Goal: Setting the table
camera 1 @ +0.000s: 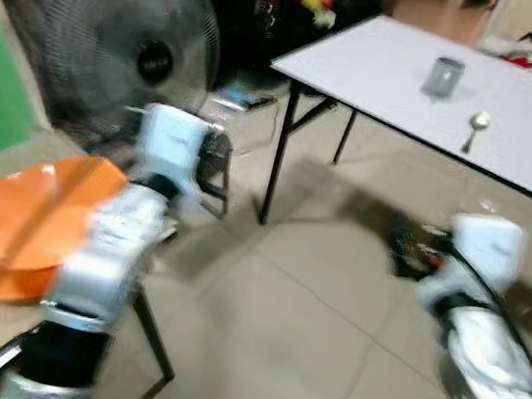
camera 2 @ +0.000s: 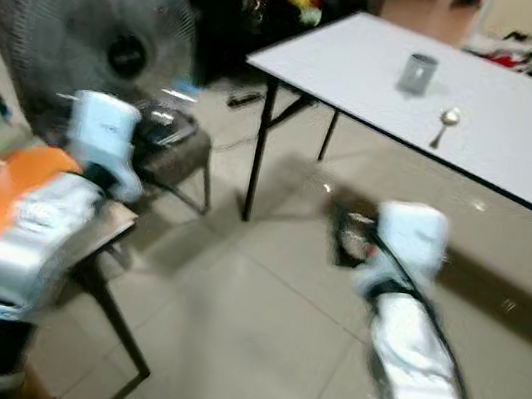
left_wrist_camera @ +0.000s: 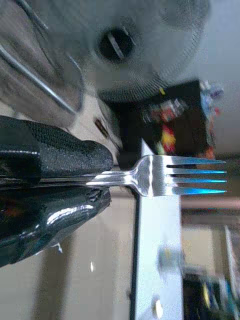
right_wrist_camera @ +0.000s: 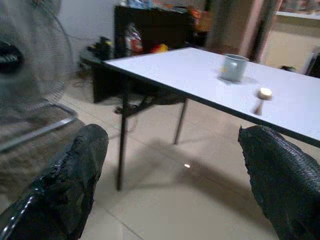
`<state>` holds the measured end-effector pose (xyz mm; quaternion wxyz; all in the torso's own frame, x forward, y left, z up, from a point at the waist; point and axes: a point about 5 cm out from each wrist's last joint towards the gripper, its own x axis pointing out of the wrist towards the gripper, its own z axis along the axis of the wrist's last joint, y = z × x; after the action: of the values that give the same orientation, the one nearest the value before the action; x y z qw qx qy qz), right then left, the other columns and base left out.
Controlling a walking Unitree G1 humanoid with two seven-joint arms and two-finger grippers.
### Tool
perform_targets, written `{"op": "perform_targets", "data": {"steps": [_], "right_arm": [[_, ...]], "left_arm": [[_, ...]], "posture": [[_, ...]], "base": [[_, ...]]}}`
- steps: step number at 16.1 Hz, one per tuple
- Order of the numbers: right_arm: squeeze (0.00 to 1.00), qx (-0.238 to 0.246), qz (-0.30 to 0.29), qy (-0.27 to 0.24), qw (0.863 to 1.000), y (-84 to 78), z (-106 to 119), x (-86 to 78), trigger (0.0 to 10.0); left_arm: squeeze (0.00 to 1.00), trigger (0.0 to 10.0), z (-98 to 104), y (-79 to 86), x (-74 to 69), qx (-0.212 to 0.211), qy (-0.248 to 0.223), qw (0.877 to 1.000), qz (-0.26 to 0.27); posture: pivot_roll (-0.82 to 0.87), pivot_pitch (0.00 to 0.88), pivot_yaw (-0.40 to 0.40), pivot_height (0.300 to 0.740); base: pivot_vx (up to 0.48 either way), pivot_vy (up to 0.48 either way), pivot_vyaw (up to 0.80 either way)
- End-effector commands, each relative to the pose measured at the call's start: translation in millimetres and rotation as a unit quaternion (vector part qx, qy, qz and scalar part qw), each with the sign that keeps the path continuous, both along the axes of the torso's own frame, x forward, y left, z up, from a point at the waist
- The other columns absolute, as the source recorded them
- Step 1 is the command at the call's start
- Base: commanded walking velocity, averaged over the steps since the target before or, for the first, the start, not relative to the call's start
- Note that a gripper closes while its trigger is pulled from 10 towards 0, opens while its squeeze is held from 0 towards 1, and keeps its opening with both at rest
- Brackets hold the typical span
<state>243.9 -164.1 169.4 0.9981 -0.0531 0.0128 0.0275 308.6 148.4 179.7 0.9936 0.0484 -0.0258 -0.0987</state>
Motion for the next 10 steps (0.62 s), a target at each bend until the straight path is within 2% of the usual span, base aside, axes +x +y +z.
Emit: {"op": "perform_targets", "data": {"steps": [1, 4, 7, 10], "right_arm": [[0.00, -0.004, -0.024, 0.003, 1.000, -12.0, -2.1, -1.5, 10.0], [0.00, 0.015, -0.034, -0.002, 0.999, -15.8, 1.3, 4.1, 10.0], [0.00, 0.011, -0.030, -0.008, 0.999, -14.8, 3.8, 6.4, 10.0], [0.00, 0.013, -0.040, -0.009, 0.999, -18.5, 3.7, 4.9, 10.0]], "left_arm": [[0.00, 10.0, 7.5, -16.1, 1.4, -0.005, -0.013, 0.999, -0.029], [0.00, 10.0, 8.6, -18.9, 3.4, -0.009, -0.016, 0.999, -0.037], [0.00, 10.0, 8.2, -18.3, 4.9, -0.011, -0.017, 0.999, -0.037], [0.00, 10.0, 5.1, -20.1, 5.1, -0.010, -0.012, 0.999, -0.040]], "posture": [[-0.02, 0.000, 0.011, 0.740], [-0.02, 0.000, 0.002, 0.740], [-0.03, 0.000, 0.003, 0.740], [-0.04, 0.000, 0.012, 0.740]], "base": [[0.326, 0.000, 0.00], [0.363, 0.000, -0.16], [0.380, 0.000, -0.80], [0.379, 0.000, 0.00]]}}
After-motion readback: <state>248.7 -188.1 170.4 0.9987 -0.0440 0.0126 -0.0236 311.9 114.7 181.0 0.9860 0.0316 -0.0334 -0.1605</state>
